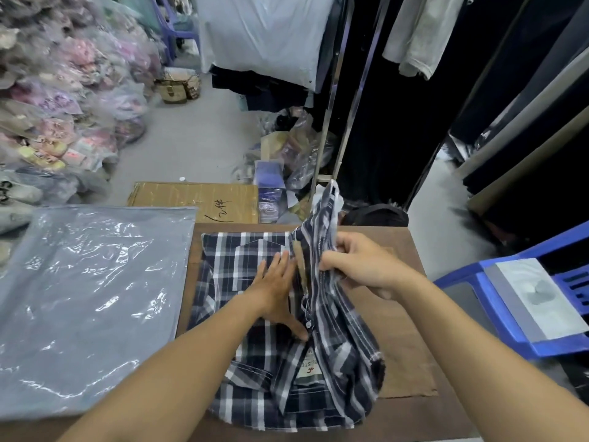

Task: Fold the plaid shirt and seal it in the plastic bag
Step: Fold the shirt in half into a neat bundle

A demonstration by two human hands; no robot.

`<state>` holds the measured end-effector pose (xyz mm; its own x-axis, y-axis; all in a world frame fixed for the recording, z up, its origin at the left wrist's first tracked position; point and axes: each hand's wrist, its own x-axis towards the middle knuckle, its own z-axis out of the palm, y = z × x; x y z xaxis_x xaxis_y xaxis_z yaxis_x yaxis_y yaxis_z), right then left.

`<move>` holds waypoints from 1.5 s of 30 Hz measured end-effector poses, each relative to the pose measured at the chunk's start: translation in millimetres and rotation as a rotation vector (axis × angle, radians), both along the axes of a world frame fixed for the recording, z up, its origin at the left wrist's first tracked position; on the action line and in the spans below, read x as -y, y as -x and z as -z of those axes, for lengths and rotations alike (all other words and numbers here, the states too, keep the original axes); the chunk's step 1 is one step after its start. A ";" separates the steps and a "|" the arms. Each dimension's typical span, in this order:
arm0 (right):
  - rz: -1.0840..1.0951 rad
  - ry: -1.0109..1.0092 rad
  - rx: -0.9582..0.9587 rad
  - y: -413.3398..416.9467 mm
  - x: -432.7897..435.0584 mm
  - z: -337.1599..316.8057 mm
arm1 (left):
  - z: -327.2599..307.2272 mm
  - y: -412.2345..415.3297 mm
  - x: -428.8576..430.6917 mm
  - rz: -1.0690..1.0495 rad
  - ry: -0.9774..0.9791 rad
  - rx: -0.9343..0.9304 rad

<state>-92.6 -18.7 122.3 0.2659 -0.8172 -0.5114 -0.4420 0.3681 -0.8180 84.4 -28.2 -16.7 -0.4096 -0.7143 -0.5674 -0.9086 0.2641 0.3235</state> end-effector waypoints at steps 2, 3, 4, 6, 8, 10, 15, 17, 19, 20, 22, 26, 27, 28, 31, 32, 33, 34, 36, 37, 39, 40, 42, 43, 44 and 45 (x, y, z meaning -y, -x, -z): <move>-0.008 0.022 0.000 -25.1 2.7 -1.4 | 4.3 -11.3 8.1 -0.159 -0.139 -0.253; -0.013 0.032 -0.008 -37.1 3.7 -0.2 | 1.4 -21.8 7.6 -0.281 -0.200 -0.391; -0.023 0.038 -0.013 -49.3 4.3 2.6 | -6.7 -33.6 4.8 -0.374 -0.211 -0.496; -0.049 0.051 -0.018 -73.7 4.7 9.3 | -20.4 -55.8 -0.1 -0.596 -0.270 -0.697; -0.087 0.073 -0.066 -97.5 4.0 18.5 | -30.2 -77.2 -9.4 -0.871 -0.320 -0.851; -0.110 0.072 -0.124 -119.9 3.7 30.2 | -33.5 -93.1 -11.1 -1.132 -0.460 -1.074; -0.169 0.002 -0.163 -154.4 4.9 58.3 | -41.5 -115.9 -15.1 -1.251 -0.484 -1.160; -0.186 -0.039 -0.131 -154.1 4.3 65.7 | -39.7 -120.6 -19.2 -1.202 -0.428 -1.006; -0.152 0.038 -0.172 -146.6 6.8 71.2 | -31.8 -128.5 -20.4 -1.201 -0.407 -0.870; -0.128 0.121 -0.237 -140.9 9.2 73.4 | -25.1 -133.4 -20.2 -1.240 -0.425 -0.838; -0.111 0.297 -0.423 -128.2 14.9 81.8 | -24.4 -135.4 -19.1 -1.346 -0.425 -0.815; -0.175 0.494 -0.706 -108.5 20.3 103.4 | -24.7 -132.9 -11.8 -1.389 -0.338 -0.739; -0.178 0.473 -0.690 -105.1 20.9 107.8 | -23.6 -132.7 -10.4 -1.397 -0.325 -0.728; -0.187 0.441 -0.662 -102.5 20.6 113.0 | -23.6 -131.9 -9.3 -1.394 -0.309 -0.701; -0.245 0.423 -0.659 -99.6 13.1 127.5 | -25.1 -122.7 -3.0 -1.267 -0.064 -0.484; -0.251 0.445 -0.671 -100.1 10.4 131.8 | -27.0 -117.1 0.3 -1.194 0.100 -0.345; -0.254 0.464 -0.679 -101.0 8.0 134.9 | -30.0 -109.9 3.2 -1.101 0.291 -0.220; -0.255 0.482 -0.682 -101.9 6.8 137.5 | -32.3 -102.0 5.6 -0.977 0.463 -0.148; -0.232 0.544 -0.676 -102.1 8.4 140.9 | -26.8 -87.4 10.8 -0.646 0.615 -0.106; -0.208 0.593 -0.671 -101.5 11.6 141.9 | -18.4 -81.9 13.4 -0.477 0.588 -0.074; -0.193 0.687 -0.677 -99.0 21.5 144.8 | 1.5 -80.3 20.2 -0.283 0.476 0.022; -0.225 0.713 -0.697 -97.8 27.6 147.1 | 11.5 -82.8 24.2 -0.261 0.427 0.054; -0.339 0.716 -0.745 -96.6 40.2 154.9 | 30.0 -88.7 27.2 -0.254 0.402 0.084; -0.392 0.694 -0.763 -96.5 44.9 159.6 | 36.5 -90.0 26.5 -0.249 0.423 0.086; -0.427 0.668 -0.770 -97.0 48.1 164.7 | 41.5 -90.8 25.4 -0.252 0.447 0.085; -0.445 0.646 -0.769 -97.2 49.2 169.9 | 45.2 -91.0 24.4 -0.256 0.471 0.083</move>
<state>4.5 -67.8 -47.7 0.3963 -0.9008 -0.1773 -0.9037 -0.3488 -0.2482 175.5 -52.6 -61.9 -0.1563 -0.9702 -0.1851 -0.9804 0.1296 0.1485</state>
